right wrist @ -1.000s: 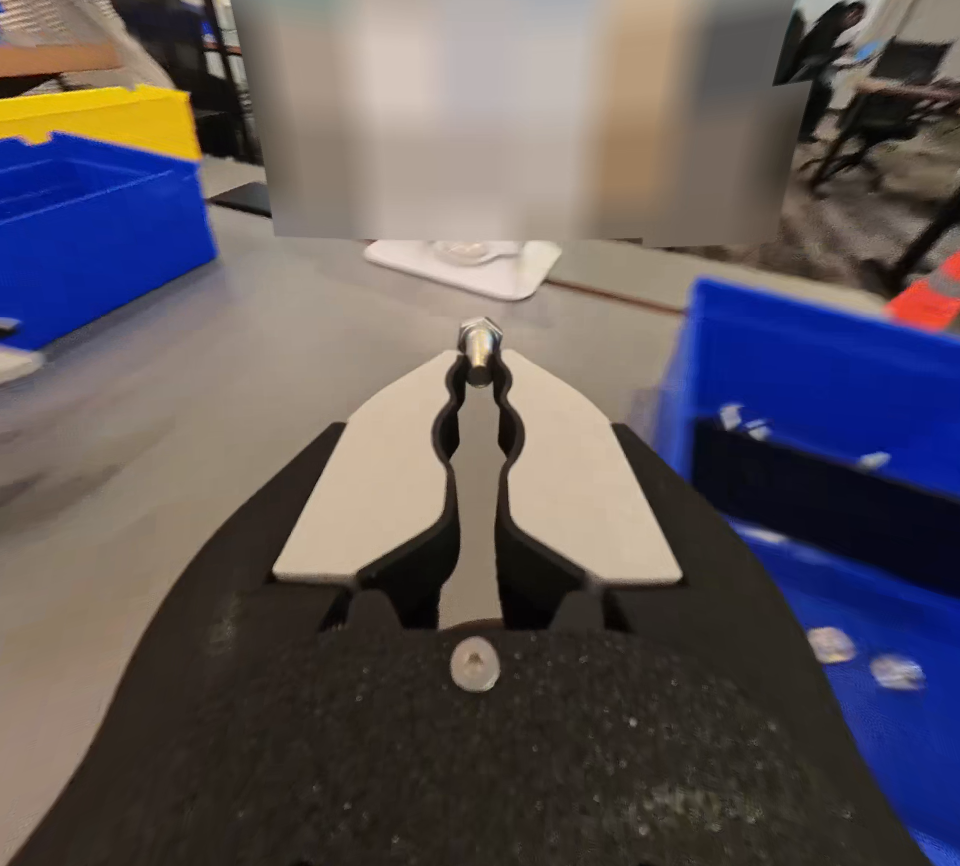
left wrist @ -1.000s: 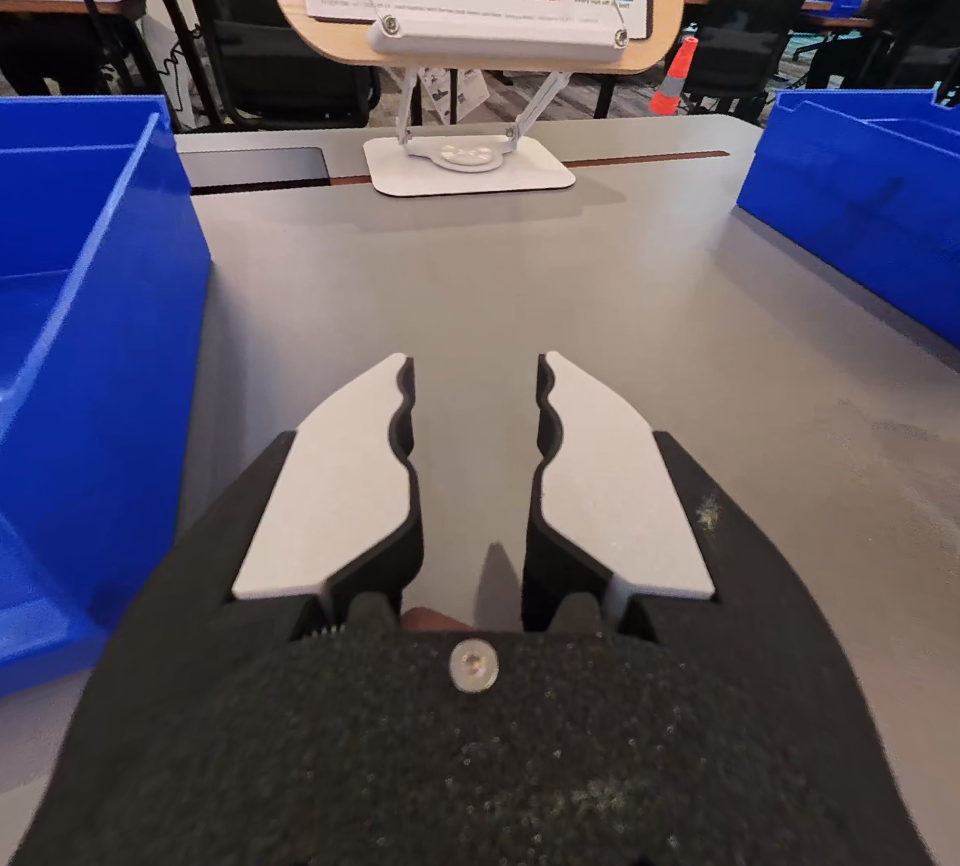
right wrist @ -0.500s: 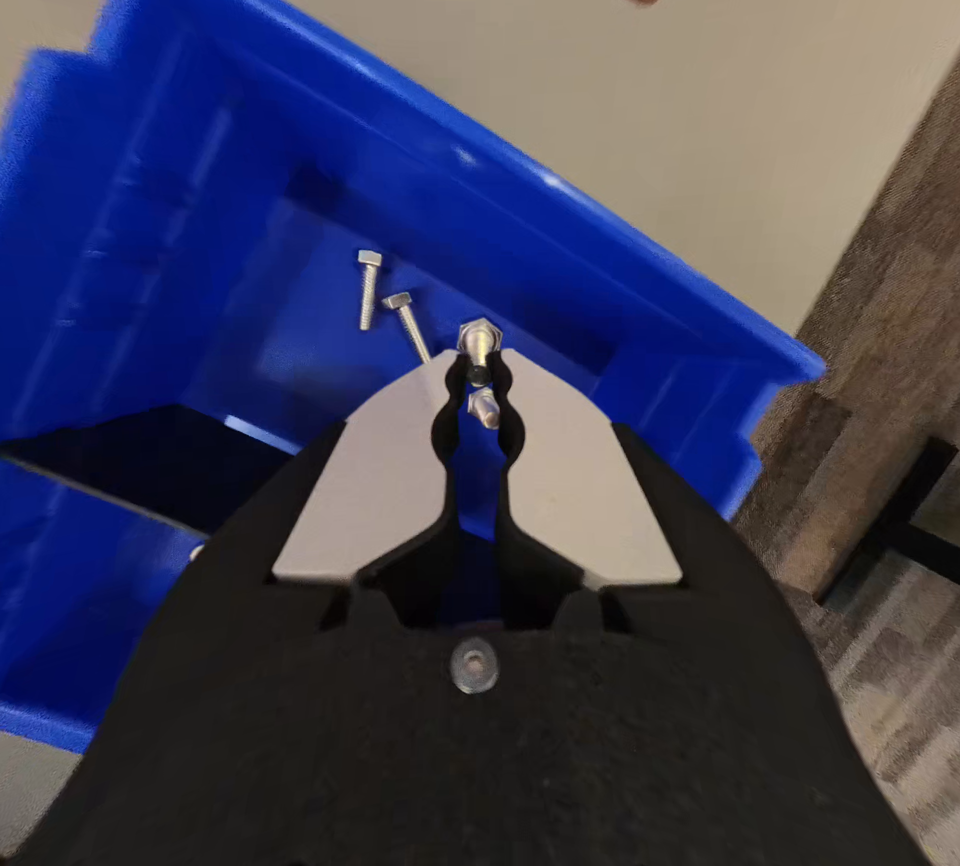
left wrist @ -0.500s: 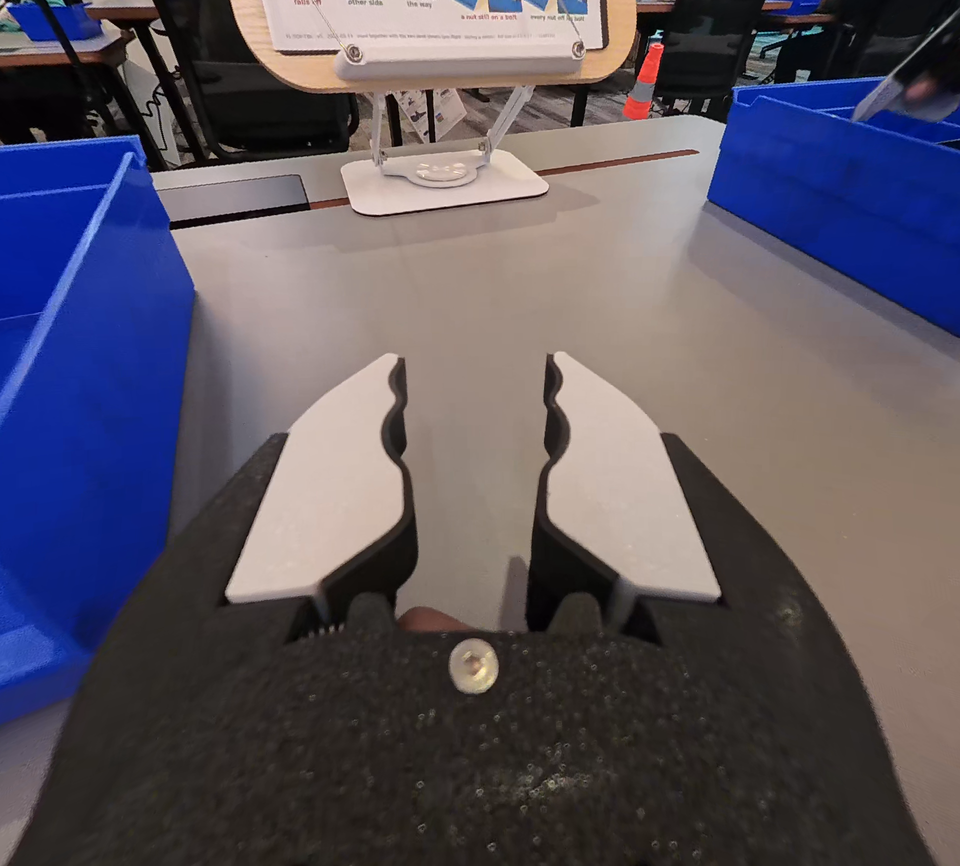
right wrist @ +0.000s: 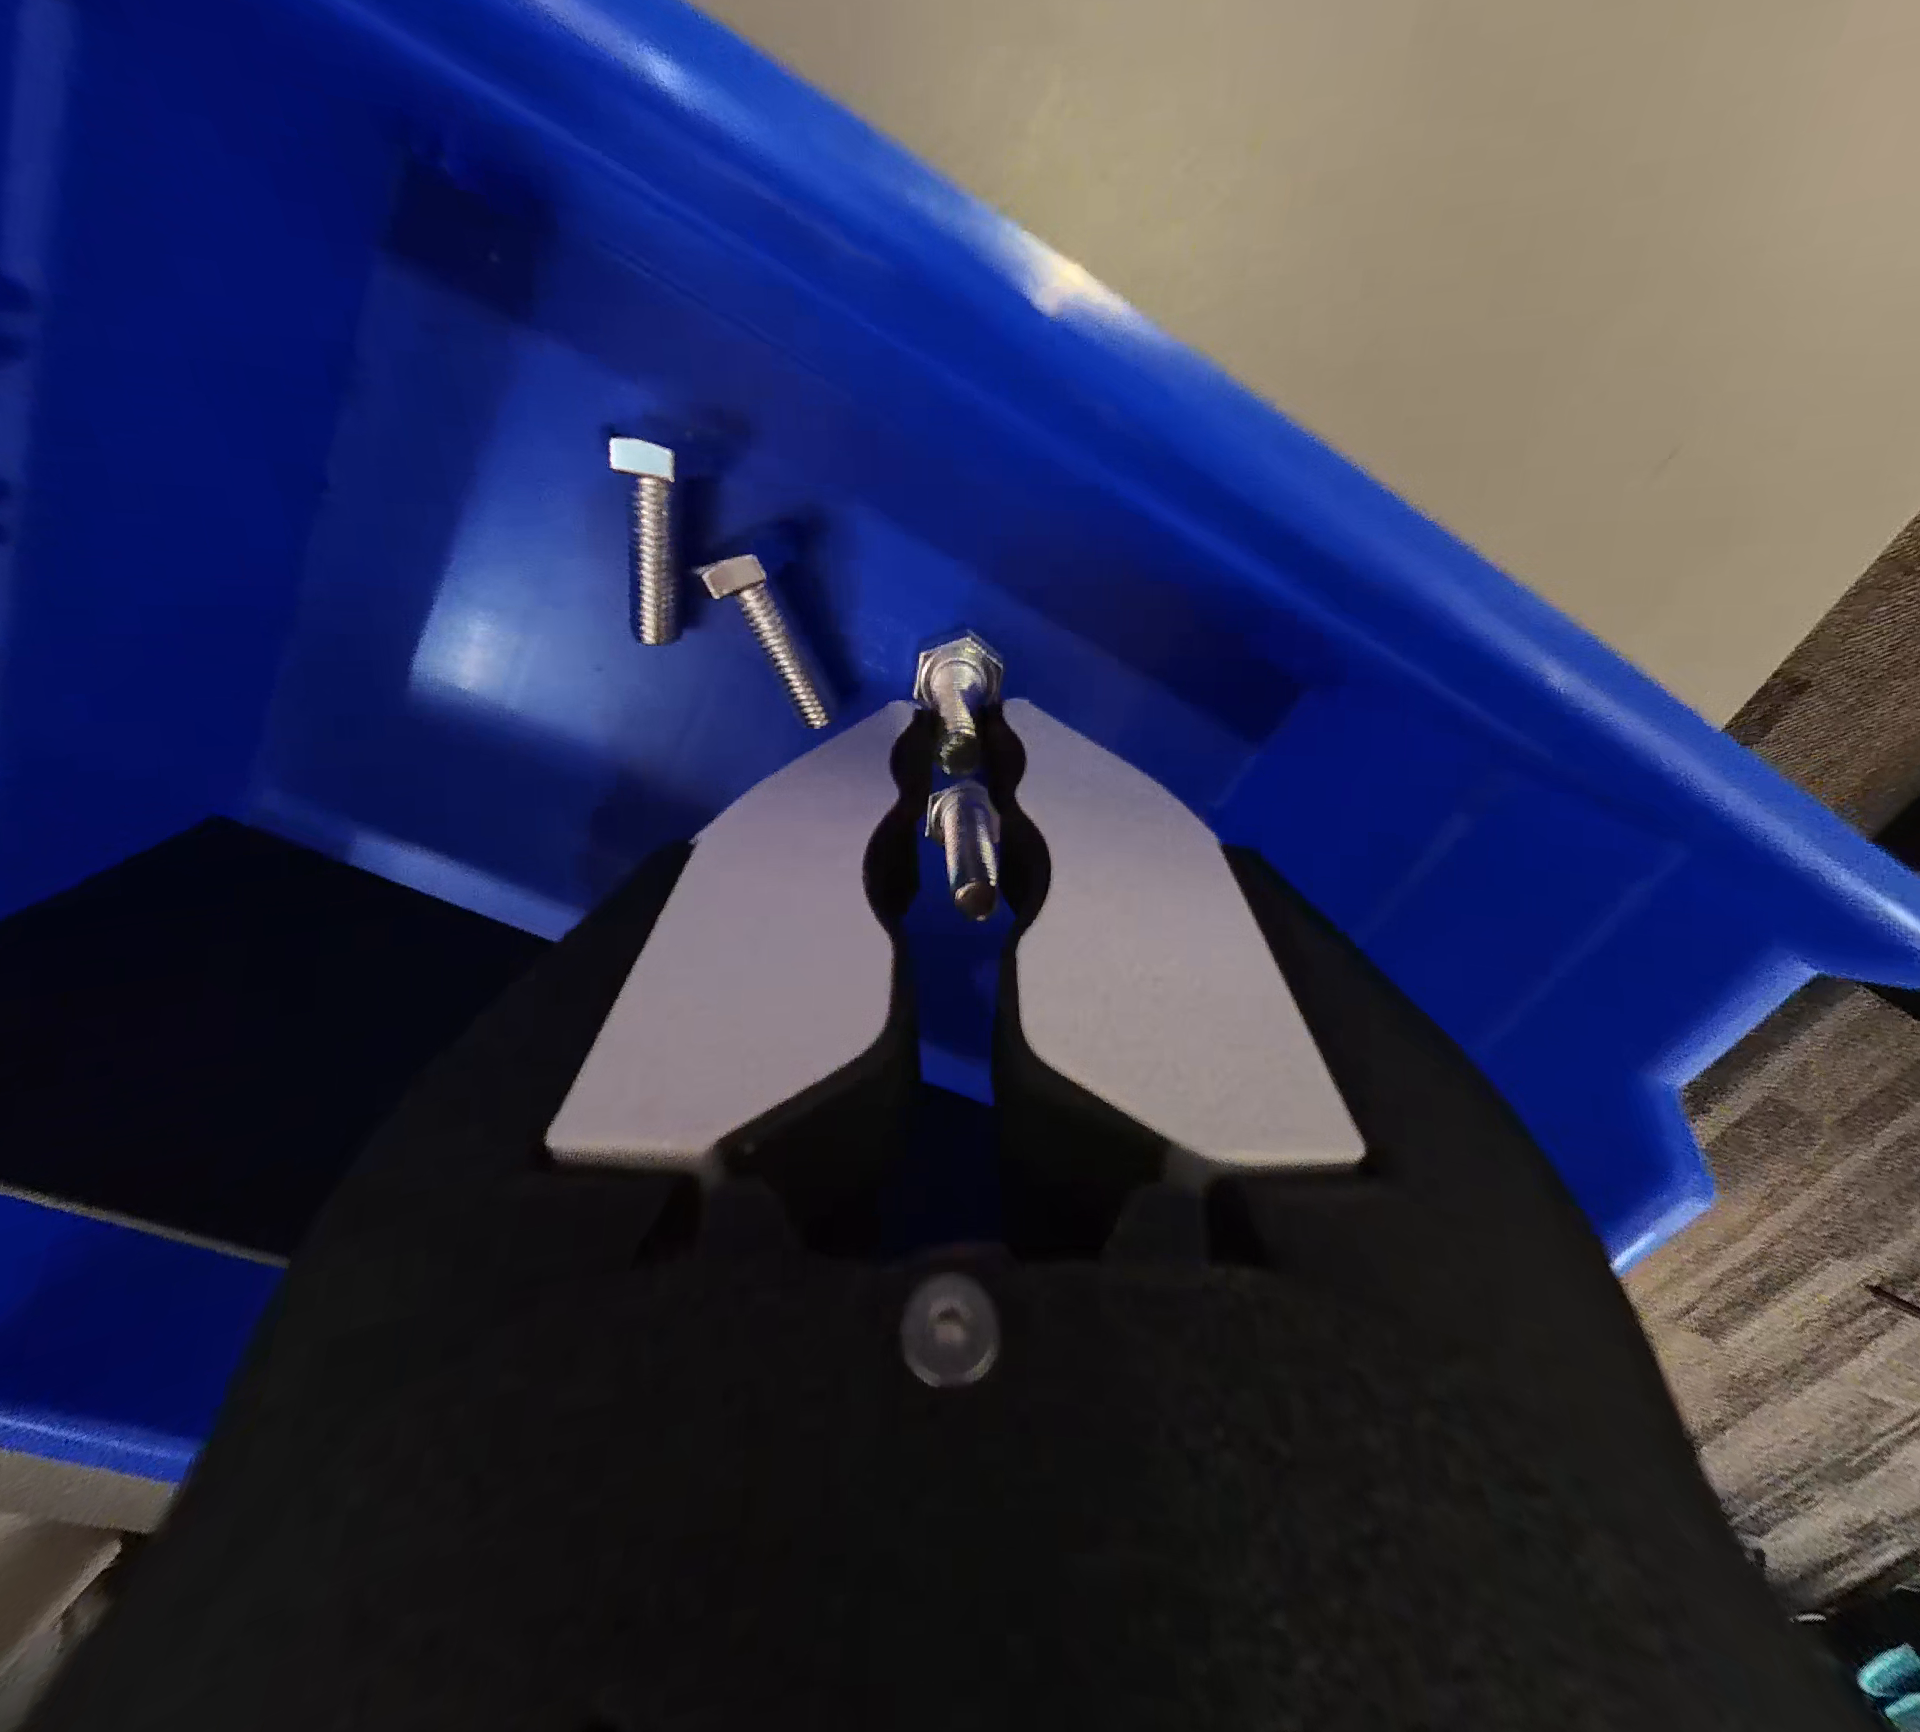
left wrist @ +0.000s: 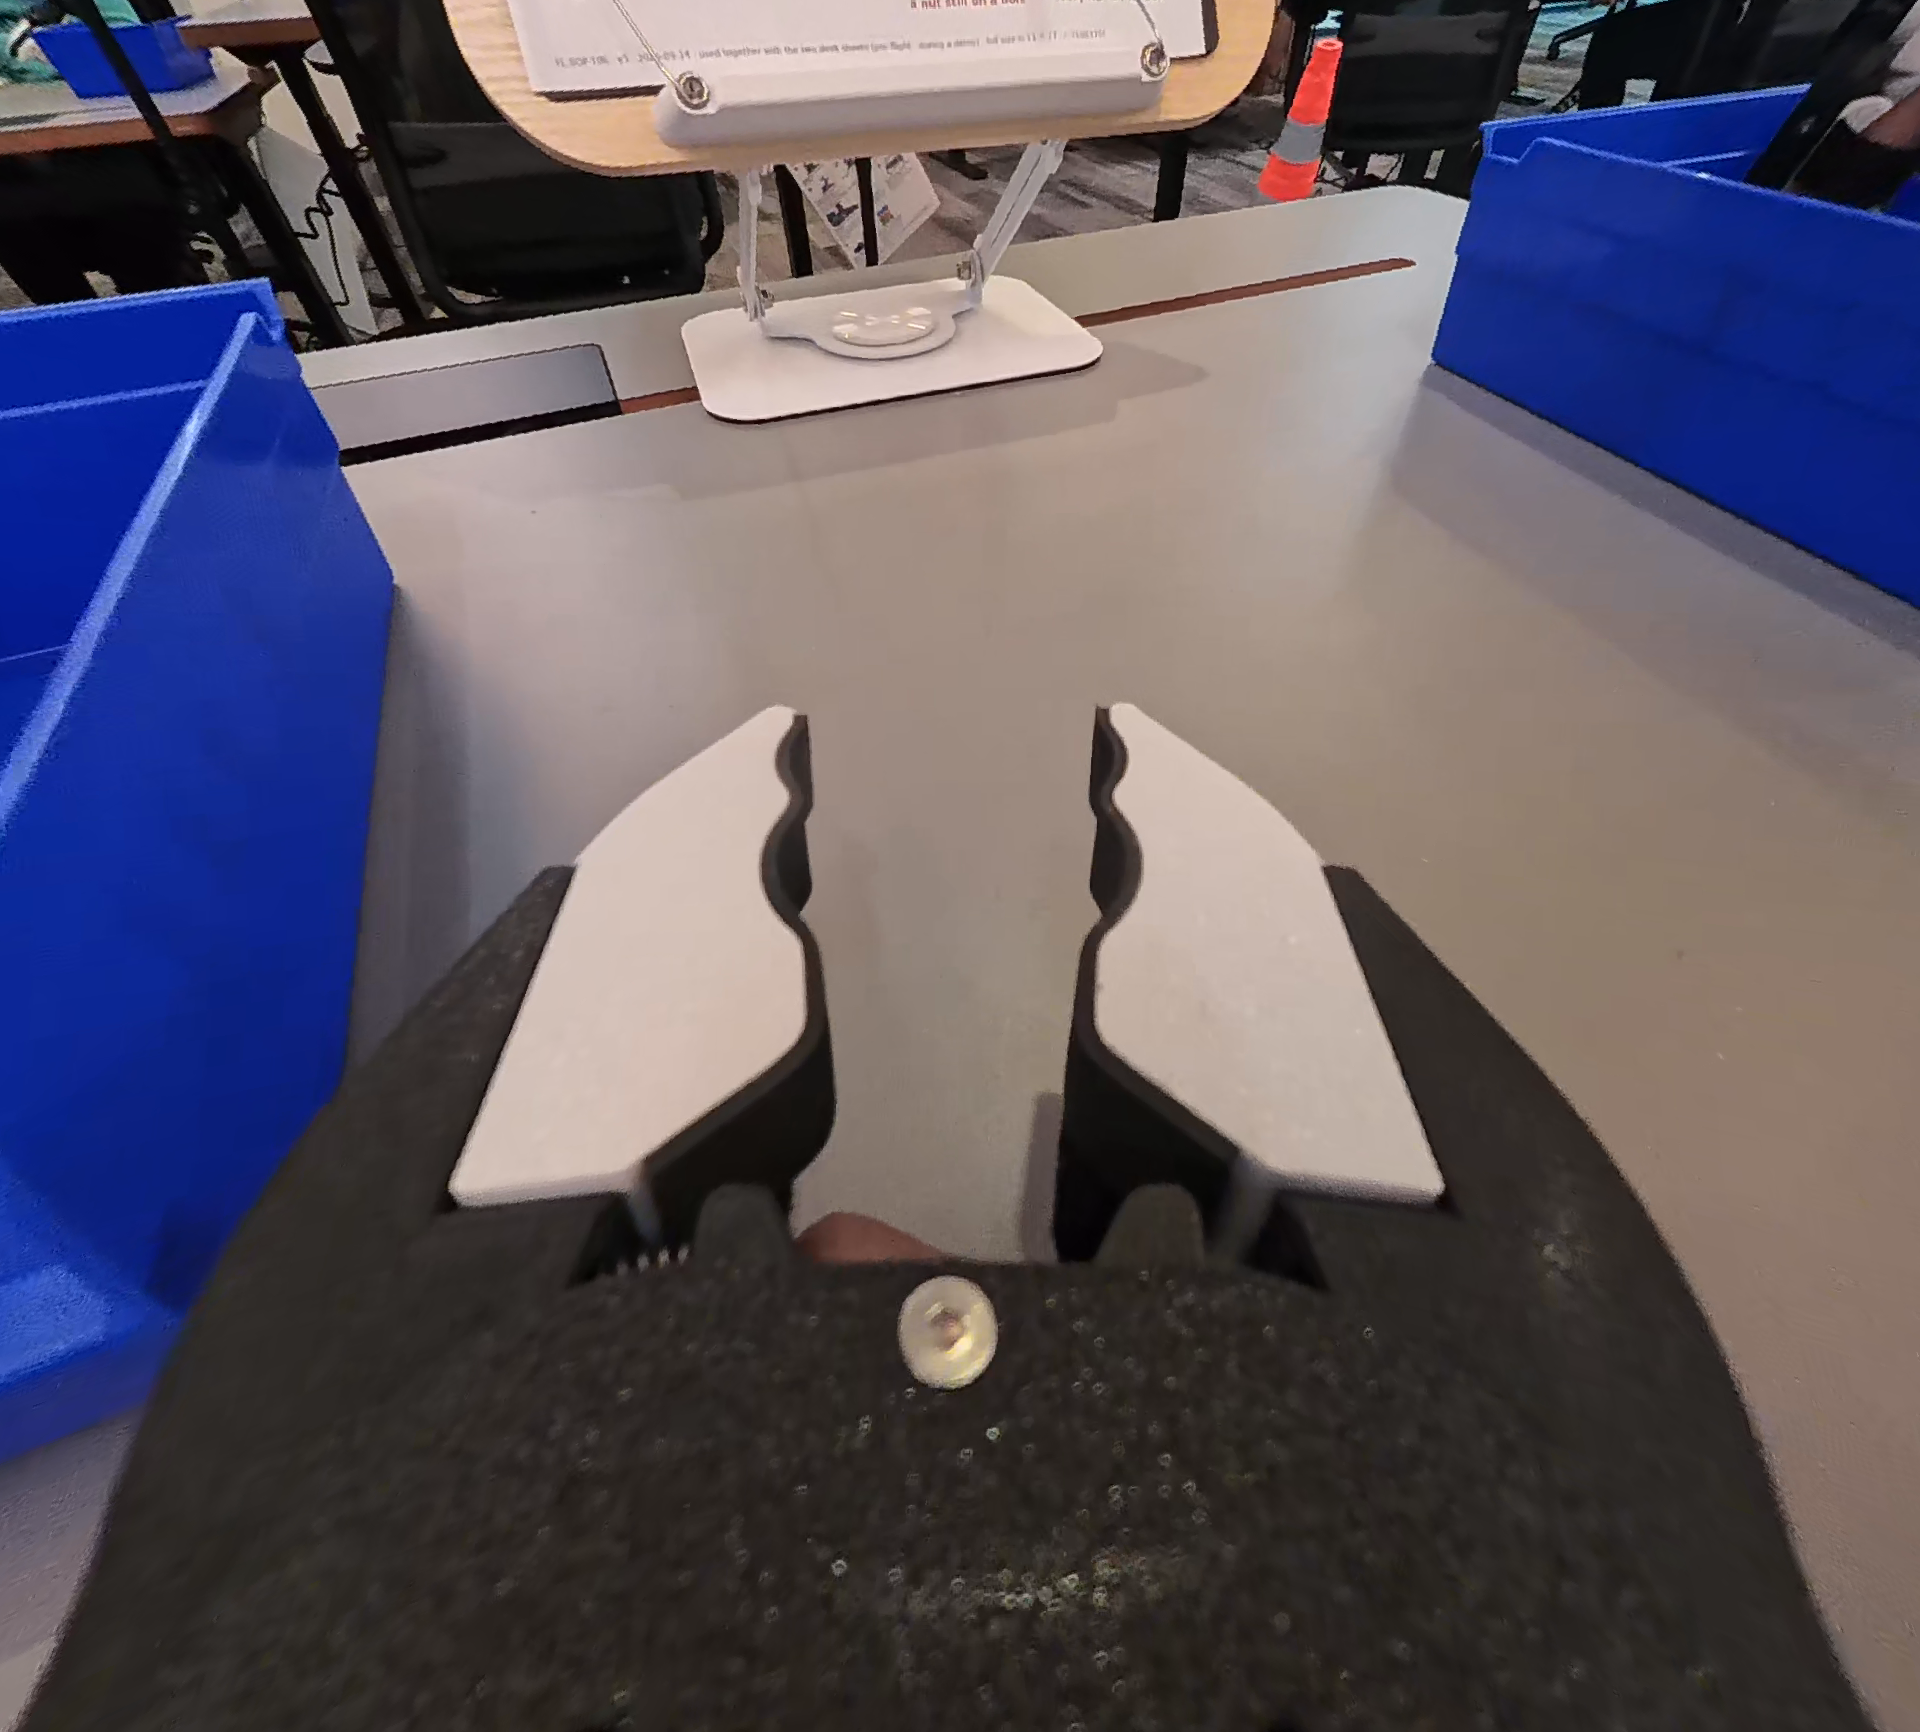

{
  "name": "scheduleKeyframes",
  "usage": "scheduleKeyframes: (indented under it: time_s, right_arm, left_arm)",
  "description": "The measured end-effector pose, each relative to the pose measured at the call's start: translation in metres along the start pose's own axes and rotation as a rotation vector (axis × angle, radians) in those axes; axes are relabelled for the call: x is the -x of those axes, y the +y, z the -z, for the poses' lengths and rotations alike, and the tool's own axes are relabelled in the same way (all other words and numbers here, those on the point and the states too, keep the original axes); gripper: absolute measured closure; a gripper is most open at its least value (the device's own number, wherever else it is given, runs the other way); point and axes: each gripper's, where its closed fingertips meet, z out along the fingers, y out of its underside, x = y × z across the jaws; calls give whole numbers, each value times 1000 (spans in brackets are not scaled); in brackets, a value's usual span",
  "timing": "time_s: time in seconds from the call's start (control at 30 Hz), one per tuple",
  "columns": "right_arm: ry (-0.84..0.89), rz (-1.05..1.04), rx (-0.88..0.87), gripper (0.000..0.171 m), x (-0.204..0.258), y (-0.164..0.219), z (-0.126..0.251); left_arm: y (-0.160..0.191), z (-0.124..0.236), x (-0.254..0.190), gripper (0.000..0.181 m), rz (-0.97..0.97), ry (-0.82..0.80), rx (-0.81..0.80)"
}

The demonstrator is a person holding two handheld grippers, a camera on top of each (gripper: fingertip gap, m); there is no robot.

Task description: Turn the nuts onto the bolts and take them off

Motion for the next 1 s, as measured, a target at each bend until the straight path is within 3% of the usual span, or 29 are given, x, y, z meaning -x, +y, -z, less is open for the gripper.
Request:
scheduleKeyframes:
  time_s: [0.1, 0.13, 0.17, 0.27, 0.4, 0.5, 0.57, 0.63, 0.73, 0.87, 1.0]
  right_arm:
    - [-4, -7, -4, 161, 0, -1, 0]
    - [0, -5, -13, 155, -1, -2, 1]
    - [5, -8, -25, 139, -1, -4, 5]
    - [79, 7, -149, 132, 3, -15, 49]
    - [255, 86, -572, 125, 50, -36, 159]
    - [350, 164, -976, 141, 128, -31, 227]
    - [411, 165, -1178, 149, 177, -15, 247]
    - [399, 100, -1278, 146, 216, 2, 242]
    - [193, -8, -1327, 136, 275, 13, 201]
    - [5, -31, -1276, 125, 342, 17, 132]
    - [-53, -46, -1251, 124, 371, 23, 98]
  left_arm:
    - [0, 0, -1, 130, -8, -1, 3]
    - [0, 0, -1, 130, -9, -2, 4]
    - [0, 0, -1, 130, -11, -2, 4]
    - [0, 0, 0, 130, -6, -3, -1]
    - [0, 0, 1, 131, 3, -10, -1]
    - [1, -1, 4, 131, 2, -36, 11]
    - [1, -1, 6, 131, 4, -49, 10]
    - [0, 0, 8, 131, 12, -61, 2]
    - [0, 0, 9, 131, 18, -59, -1]
    - [-1, 1, 7, 131, 6, -61, -5]
    - [-2, 2, 8, 131, 5, -66, -14]
